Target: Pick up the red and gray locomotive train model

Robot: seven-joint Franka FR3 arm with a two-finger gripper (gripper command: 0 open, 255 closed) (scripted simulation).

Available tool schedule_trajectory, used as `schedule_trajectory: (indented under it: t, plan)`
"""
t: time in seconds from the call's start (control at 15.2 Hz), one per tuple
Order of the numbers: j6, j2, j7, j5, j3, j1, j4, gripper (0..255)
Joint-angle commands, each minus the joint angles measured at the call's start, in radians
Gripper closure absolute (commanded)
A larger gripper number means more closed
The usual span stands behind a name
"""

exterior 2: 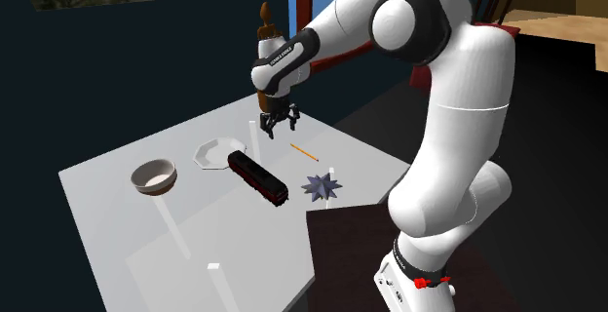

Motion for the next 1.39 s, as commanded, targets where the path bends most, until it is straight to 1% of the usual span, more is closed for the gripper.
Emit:
schedule_trajectory:
  t: [0.0,0.4,0.79,1.32]
  plan:
    - [0.0,0.063,0.012,-0.022,0.008,0.024,0.044,0]
    - [-0.011,0.271,0.039,-0.089,0.016,0.108,0.207,0]
    - [-0.048,0.48,0.043,-0.138,0.015,0.204,0.403,0]
    - [0.011,0.556,0.051,-0.159,-0.003,0.219,0.417,0]
